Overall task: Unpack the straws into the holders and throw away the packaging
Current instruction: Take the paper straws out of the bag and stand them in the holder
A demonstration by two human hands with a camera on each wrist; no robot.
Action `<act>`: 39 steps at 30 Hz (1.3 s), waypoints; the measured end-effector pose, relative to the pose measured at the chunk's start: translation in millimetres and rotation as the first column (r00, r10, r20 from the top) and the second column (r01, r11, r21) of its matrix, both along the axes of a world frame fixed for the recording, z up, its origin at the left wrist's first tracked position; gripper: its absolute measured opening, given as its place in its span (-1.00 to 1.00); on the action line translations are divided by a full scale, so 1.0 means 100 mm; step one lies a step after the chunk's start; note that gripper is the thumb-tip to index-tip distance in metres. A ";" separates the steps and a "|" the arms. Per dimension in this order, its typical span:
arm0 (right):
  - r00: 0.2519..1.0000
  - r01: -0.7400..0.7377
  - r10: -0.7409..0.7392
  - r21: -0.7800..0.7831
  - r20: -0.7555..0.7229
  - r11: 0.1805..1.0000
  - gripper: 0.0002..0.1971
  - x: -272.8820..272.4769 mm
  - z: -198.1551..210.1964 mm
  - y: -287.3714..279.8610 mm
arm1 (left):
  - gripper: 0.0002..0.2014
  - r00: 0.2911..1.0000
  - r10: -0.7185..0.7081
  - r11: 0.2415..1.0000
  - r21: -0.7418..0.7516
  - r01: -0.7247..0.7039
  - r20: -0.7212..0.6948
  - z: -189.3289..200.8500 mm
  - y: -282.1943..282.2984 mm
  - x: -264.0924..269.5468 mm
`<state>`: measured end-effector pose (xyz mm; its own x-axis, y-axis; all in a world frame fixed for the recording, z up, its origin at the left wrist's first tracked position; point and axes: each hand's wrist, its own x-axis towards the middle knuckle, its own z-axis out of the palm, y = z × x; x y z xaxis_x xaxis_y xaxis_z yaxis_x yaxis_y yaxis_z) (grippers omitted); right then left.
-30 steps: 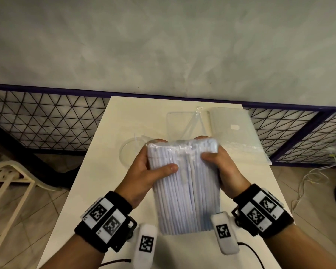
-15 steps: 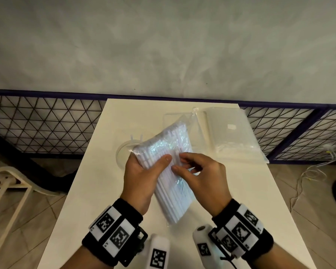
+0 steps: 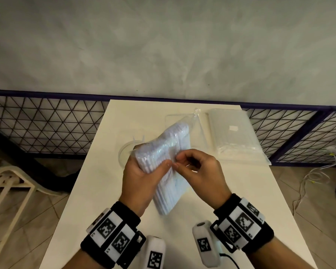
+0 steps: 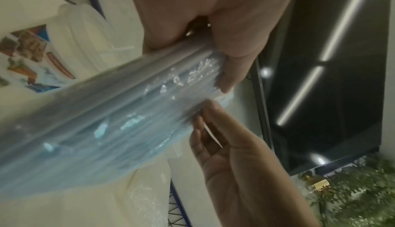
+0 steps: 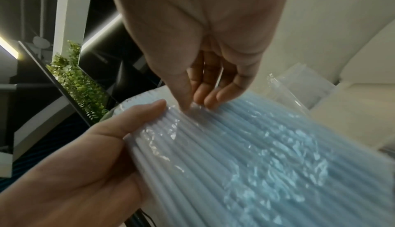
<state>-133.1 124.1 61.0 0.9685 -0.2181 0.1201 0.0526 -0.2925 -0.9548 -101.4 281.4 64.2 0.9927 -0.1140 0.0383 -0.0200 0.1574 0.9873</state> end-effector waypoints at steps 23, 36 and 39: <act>0.992 -0.021 0.072 0.436 -0.100 0.900 -0.84 -0.03 0.28 0.02 | -0.67 0.967 -0.060 0.966 0.259 -0.007 0.248 0.06 0.08 0.02; 0.944 -0.280 0.330 -0.516 0.005 0.809 -0.68 -0.11 0.50 -0.40 | -0.53 0.939 -0.344 0.898 0.299 0.323 0.020 -0.29 0.30 -0.08; 0.945 -0.287 0.316 -0.675 -0.084 0.679 -0.73 -0.05 0.42 -0.45 | -0.51 0.916 -0.400 0.877 0.274 0.394 -0.037 -0.42 0.29 -0.06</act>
